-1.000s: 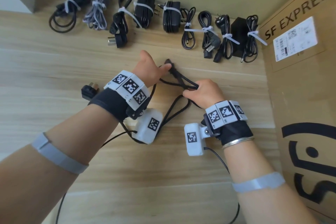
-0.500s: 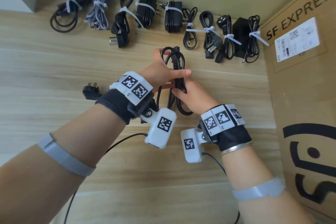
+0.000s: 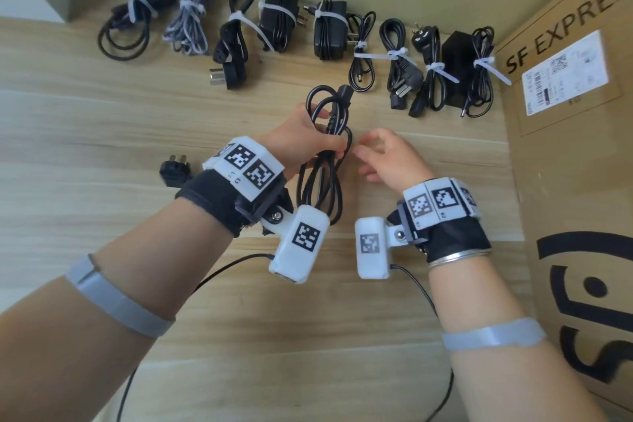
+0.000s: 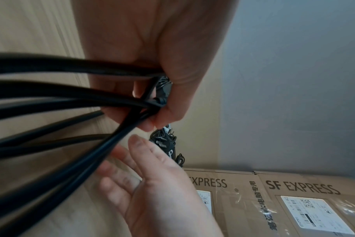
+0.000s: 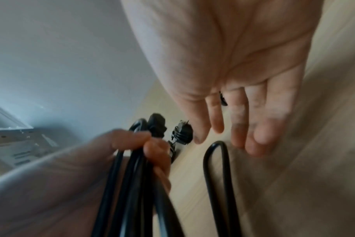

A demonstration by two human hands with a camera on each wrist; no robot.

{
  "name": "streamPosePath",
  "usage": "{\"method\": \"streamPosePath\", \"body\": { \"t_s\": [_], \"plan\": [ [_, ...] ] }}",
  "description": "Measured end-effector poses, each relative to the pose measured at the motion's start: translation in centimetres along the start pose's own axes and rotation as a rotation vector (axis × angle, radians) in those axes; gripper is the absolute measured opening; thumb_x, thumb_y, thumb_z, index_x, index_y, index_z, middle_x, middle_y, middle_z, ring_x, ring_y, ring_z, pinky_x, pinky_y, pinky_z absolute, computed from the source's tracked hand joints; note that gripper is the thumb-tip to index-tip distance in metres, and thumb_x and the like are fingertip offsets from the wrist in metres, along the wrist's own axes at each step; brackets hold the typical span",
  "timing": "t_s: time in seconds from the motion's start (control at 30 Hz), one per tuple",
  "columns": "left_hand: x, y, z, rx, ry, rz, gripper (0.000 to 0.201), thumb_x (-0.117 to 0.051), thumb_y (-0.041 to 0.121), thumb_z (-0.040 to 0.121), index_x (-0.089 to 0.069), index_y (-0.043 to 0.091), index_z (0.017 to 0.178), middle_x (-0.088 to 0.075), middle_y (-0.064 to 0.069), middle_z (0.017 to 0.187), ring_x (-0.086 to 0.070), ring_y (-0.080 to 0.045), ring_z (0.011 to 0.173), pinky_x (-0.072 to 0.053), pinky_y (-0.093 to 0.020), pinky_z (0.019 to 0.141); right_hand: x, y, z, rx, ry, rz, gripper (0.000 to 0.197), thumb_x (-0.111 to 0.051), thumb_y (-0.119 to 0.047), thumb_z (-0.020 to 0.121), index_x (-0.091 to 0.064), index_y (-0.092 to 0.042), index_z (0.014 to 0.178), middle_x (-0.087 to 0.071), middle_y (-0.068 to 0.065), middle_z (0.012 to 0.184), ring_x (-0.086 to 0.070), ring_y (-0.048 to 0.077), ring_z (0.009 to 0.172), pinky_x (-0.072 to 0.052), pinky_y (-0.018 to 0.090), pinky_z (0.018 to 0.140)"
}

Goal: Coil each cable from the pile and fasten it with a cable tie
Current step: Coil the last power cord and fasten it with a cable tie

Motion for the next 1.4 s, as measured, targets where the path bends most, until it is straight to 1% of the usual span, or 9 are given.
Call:
{"method": "streamPosePath", "body": {
  "t_s": [0.17,0.27,0.47,0.6,0.77,0.87,0.97,1.13,1.4],
  "plan": [
    [-0.9,0.3,-0.5,-0.044,-0.109,0.063,0.025,-0.064,-0.005,0.079,-0.049,0.014,0.084,-0.055,-0.009,0.069,-0.053,-0.018,0.061,-0.048,-0.031,0.07,-0.6,0.0,1.4,-0.066,0.11,0.052,0.043,-0.062,-0.019,0.088,-0.044,-0.018,0.127,-0.062,0.0,0.09,-0.064,0.015,0.074,-0.057,0.031,0.072],
    [-0.9,0.0,-0.6,-0.045,-0.127,0.07,0.024,-0.065,-0.008,0.078,-0.053,0.013,0.081,-0.056,-0.007,0.07,-0.056,-0.017,0.064,-0.051,-0.03,0.074,-0.6,-0.4,1.8,-0.025,0.171,-0.04,0.037,-0.06,-0.007,0.084,-0.053,-0.016,0.119,-0.068,0.004,0.09,-0.065,0.018,0.078,-0.055,0.035,0.079],
    [0.8,-0.4,-0.2,-0.022,-0.04,0.226,0.014,-0.069,0.004,0.077,-0.057,0.012,0.078,-0.06,-0.007,0.078,-0.059,-0.024,0.083,-0.051,-0.04,0.092,-1.0,-0.2,2.4,-0.058,0.125,-0.134,0.027,-0.072,-0.022,0.075,-0.057,-0.016,0.097,-0.064,-0.001,0.09,-0.065,0.021,0.09,-0.053,0.038,0.085],
    [1.7,-0.3,-0.3,-0.027,0.011,0.45,0.017,-0.066,0.016,0.081,-0.051,0.02,0.073,-0.054,-0.001,0.076,-0.049,-0.017,0.071,-0.041,-0.025,0.067,-1.1,-0.3,2.3,-0.08,0.101,-0.034,0.024,-0.065,-0.013,0.078,-0.052,-0.011,0.098,-0.059,0.004,0.089,-0.066,0.023,0.083,-0.056,0.041,0.081],
    [0.4,-0.8,-0.9,0.002,-0.1,0.41,0.015,-0.062,0.006,0.082,-0.052,0.018,0.079,-0.06,-0.01,0.084,-0.06,-0.026,0.08,-0.053,-0.039,0.082,0.7,-3.0,0.5,0.029,0.097,0.318,0.023,-0.063,0.001,0.083,-0.048,-0.016,0.083,-0.065,0.016,0.098,-0.068,0.026,0.089,-0.058,0.037,0.077],
    [-0.3,-0.7,-1.3,-0.013,-0.143,0.268,0.031,-0.065,0.006,0.081,-0.05,0.017,0.106,-0.065,-0.012,0.101,-0.066,-0.026,0.09,-0.058,-0.038,0.072,1.8,-5.0,-0.6,0.139,0.129,0.313,0.025,-0.062,0.005,0.083,-0.05,-0.017,0.08,-0.065,0.008,0.09,-0.068,0.02,0.086,-0.059,0.03,0.071],
    [0.1,-0.5,-1.4,-0.019,-0.134,0.139,0.029,-0.061,0.005,0.086,-0.049,0.021,0.106,-0.064,-0.003,0.086,-0.065,-0.013,0.076,-0.058,-0.028,0.059,2.0,-5.3,-1.3,0.187,0.145,0.368,0.023,-0.064,-0.002,0.085,-0.046,-0.017,0.088,-0.065,0.01,0.1,-0.068,0.016,0.09,-0.058,0.026,0.073],
    [0.5,0.2,-2.0,-0.109,-0.138,0.124,0.014,-0.061,0.005,0.086,-0.049,0.012,0.082,-0.05,-0.006,0.066,-0.051,-0.014,0.055,-0.057,-0.037,0.065,-1.2,-3.6,-1.1,0.146,-0.126,0.248,0.012,-0.058,-0.024,0.09,-0.053,-0.025,0.101,-0.065,-0.006,0.102,-0.064,0.012,0.098,-0.053,0.03,0.087],
    [1.9,0.6,-2.1,-0.125,-0.024,0.06,0.029,-0.049,-0.007,0.083,-0.035,0.014,0.069,-0.038,0.006,0.036,-0.034,-0.012,0.033,-0.036,-0.023,0.04,-6.1,-3.1,-1.7,0.228,-0.282,-0.024,0.033,-0.06,-0.001,0.086,-0.058,-0.029,0.103,-0.066,-0.003,0.099,-0.062,0.014,0.096,-0.049,0.035,0.092]
  ]
}}
Point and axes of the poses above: each hand's wrist, its own z-axis towards the middle knuckle, its own x-axis out of the back of the hand, y = z × x, the point moved 10 cm from there along z, towards the middle knuckle
